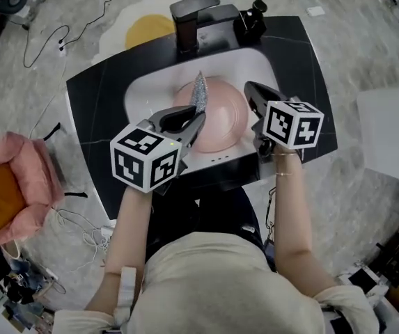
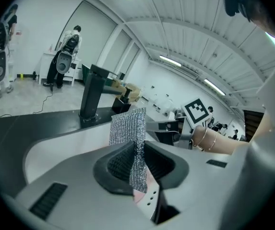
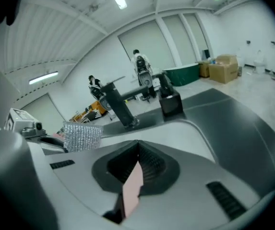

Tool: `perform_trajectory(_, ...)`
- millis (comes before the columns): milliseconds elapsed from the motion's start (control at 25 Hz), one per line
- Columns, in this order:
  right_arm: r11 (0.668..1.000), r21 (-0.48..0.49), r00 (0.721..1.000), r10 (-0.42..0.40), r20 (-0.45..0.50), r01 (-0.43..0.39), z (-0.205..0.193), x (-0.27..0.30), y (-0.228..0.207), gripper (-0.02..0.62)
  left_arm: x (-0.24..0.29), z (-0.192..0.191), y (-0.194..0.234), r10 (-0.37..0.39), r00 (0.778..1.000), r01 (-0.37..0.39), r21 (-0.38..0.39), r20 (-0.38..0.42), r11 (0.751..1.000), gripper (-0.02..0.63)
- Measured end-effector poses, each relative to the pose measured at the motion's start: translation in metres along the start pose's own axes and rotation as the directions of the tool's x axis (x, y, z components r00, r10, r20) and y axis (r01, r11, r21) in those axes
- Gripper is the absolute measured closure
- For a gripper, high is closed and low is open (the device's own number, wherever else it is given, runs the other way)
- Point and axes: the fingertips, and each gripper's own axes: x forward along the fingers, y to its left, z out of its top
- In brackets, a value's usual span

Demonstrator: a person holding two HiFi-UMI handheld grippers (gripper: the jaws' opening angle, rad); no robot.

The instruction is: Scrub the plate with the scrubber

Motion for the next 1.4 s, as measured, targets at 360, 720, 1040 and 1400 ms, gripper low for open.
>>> perform_trajectory(360, 0.962, -0.057, 0.943, 0.274, 0.191, -0.268, 0.05, -0.062, 0.081, 0.588, -0.043, 0.046, -0.022, -0.058, 0.988, 0.057, 0.005, 0.142, 0.998, 0.528)
perform_trajectory(720, 0.942, -0.18, 0.889, 0.329, 0.317, -0.285, 0.073, -0.105, 0.13, 0.588, -0.067, 0.082, -0.04, -0.102, 0.959, 0.092, 0.051, 0.264, 0.994, 0.528)
perform_trajectory(1040, 0.943, -0.177, 0.885, 0.327, 0.331, -0.283, 0.053, -0.111, 0.146, 0.588, -0.079, 0.076, -0.048, -0.129, 0.943, 0.124, 0.037, 0.306, 0.992, 0.528)
perform_trajectory(1400, 0.949, -0.156, 0.919, 0.305, 0.25, -0.273, 0.008, -0.108, 0.147, 0.588, -0.085, 0.04, -0.057, -0.115, 0.959, 0.118, 0.004, 0.258, 0.993, 0.528)
